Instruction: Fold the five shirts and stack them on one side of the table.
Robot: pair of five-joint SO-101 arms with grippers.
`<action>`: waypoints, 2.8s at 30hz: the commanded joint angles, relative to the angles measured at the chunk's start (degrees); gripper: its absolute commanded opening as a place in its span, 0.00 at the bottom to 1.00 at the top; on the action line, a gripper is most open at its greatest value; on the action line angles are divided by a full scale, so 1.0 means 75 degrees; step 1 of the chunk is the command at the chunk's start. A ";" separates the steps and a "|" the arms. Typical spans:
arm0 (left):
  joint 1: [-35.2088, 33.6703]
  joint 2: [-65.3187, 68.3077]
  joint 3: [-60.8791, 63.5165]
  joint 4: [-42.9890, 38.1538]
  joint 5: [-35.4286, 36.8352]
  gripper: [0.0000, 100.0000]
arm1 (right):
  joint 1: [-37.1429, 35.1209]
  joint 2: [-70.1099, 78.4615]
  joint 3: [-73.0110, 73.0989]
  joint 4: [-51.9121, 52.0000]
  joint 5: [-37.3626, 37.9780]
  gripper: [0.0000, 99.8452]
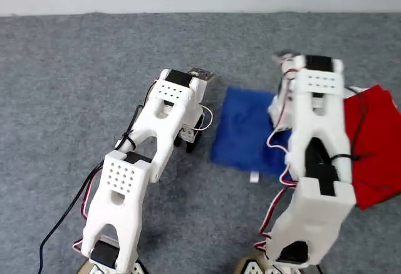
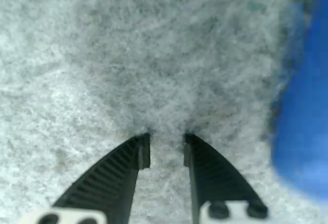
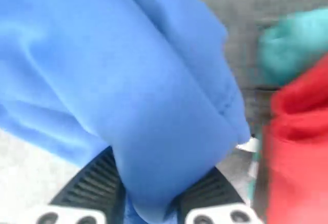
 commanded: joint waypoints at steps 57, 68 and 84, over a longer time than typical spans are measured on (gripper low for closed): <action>-0.0316 0.0234 0.0076 -0.0152 0.0070 0.10 | 0.2280 -0.3534 -0.2391 0.0838 -0.0316 0.01; -0.0316 0.0234 0.0088 -0.0152 0.0070 0.10 | 0.2397 -0.5187 -0.0527 0.0826 -0.0188 0.01; -0.0316 0.0234 0.0088 -0.0152 0.0070 0.10 | 0.4519 -0.5433 0.3071 -0.2104 -0.0188 0.01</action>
